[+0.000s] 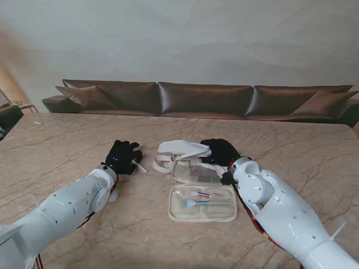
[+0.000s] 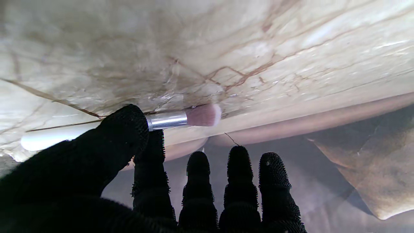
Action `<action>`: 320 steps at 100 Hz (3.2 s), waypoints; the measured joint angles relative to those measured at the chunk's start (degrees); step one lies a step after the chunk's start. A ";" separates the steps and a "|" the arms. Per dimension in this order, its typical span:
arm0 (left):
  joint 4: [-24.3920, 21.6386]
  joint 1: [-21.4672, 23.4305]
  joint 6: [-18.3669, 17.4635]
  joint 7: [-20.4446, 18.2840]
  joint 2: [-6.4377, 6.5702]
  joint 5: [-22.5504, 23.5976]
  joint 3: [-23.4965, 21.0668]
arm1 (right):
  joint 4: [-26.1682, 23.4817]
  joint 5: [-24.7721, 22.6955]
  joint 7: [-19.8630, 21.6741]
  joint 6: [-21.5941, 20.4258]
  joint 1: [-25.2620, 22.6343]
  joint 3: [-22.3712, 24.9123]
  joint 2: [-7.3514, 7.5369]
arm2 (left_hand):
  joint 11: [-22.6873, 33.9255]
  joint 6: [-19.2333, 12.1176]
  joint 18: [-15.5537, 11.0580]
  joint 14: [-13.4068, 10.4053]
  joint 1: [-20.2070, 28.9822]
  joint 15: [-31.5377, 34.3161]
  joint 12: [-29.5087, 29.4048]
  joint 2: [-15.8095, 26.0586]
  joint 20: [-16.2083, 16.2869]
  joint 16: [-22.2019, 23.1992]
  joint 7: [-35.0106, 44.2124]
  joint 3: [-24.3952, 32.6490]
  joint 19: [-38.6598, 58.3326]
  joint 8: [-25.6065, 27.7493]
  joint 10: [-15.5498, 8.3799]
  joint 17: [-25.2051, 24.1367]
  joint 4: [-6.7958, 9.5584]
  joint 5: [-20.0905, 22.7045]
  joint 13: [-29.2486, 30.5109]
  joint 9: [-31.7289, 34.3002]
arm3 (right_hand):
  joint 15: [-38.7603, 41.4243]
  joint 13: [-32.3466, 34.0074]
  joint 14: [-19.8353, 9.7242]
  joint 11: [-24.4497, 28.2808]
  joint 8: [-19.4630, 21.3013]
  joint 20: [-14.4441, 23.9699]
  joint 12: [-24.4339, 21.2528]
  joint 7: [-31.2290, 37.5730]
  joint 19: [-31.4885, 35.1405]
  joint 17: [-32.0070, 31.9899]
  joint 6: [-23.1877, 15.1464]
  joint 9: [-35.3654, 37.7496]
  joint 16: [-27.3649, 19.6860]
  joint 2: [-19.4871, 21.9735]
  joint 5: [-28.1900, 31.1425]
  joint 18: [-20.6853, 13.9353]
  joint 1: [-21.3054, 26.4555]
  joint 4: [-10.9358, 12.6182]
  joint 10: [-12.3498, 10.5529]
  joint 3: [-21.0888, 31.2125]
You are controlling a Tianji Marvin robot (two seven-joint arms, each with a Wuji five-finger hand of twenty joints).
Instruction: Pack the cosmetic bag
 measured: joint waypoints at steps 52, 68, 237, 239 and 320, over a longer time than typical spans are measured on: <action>-8.42 7.57 0.65 -3.92 2.97 3.72 -11.29 | 0.33 0.17 -0.32 -0.07 0.21 -0.35 -0.19 | 1.49 10.49 2.78 0.55 -5.49 -1.56 2.58 -0.15 -1.36 -1.38 -25.05 5.64 -2.30 -14.46 -1.40 -0.01 2.22 -0.05 10.42 13.72 | 0.09 0.00 0.00 0.00 0.00 0.02 -0.22 0.01 0.04 0.15 0.17 0.00 0.39 -0.01 0.01 0.00 0.00 0.01 0.00 0.00; -10.12 9.44 0.50 -4.74 3.33 2.61 -13.60 | 0.34 0.18 -0.44 -0.13 0.22 -0.51 -0.22 | 1.50 10.52 2.91 0.55 -5.50 -2.09 2.58 -0.14 -1.43 -1.86 -29.38 8.42 -2.86 -16.04 -1.40 -0.01 2.28 0.16 10.42 13.72 | 0.32 0.00 0.00 0.00 0.00 0.04 -0.25 0.01 0.15 0.16 0.18 0.00 0.40 -0.01 0.01 0.00 0.00 0.00 0.00 0.00; 1.27 3.98 0.22 6.43 -0.46 -3.91 -6.04 | -0.16 0.73 -0.07 0.04 0.18 -0.88 -0.39 | -2.18 -3.00 5.44 -0.72 -1.89 5.77 14.34 -7.03 -0.86 1.40 6.01 2.98 7.16 -14.02 -7.45 14.24 -9.98 14.22 31.96 33.86 | 0.50 -0.02 0.00 0.00 0.00 0.00 -0.28 0.01 0.36 0.16 0.19 0.00 0.40 -0.02 0.01 0.00 0.00 0.02 0.01 0.00; 1.48 3.85 0.22 6.57 -0.50 -3.99 -5.91 | -0.15 0.74 -0.07 0.04 0.20 -0.92 -0.39 | -3.50 -3.00 5.47 -0.78 -1.51 5.78 15.01 -7.08 -0.86 1.44 5.49 2.79 7.18 -14.05 -7.81 14.41 -10.21 14.70 32.31 34.64 | 0.50 -0.02 0.00 0.00 0.00 0.00 -0.28 0.01 0.36 0.16 0.19 0.00 0.40 -0.02 0.01 0.00 0.00 0.02 0.01 0.00; 0.34 5.30 -1.97 6.75 0.77 -2.18 -8.11 | 0.55 1.29 -0.39 0.02 0.92 -2.00 -0.56 | -13.32 -1.01 3.75 -0.74 0.22 8.40 25.71 -8.70 -0.89 7.12 -2.96 8.64 7.42 4.14 -8.99 16.99 -9.52 13.37 32.84 35.71 | 0.57 -0.02 0.00 0.00 0.00 0.02 -0.28 0.01 0.55 0.16 0.21 0.00 0.54 -0.02 0.02 0.01 0.00 0.02 0.01 0.00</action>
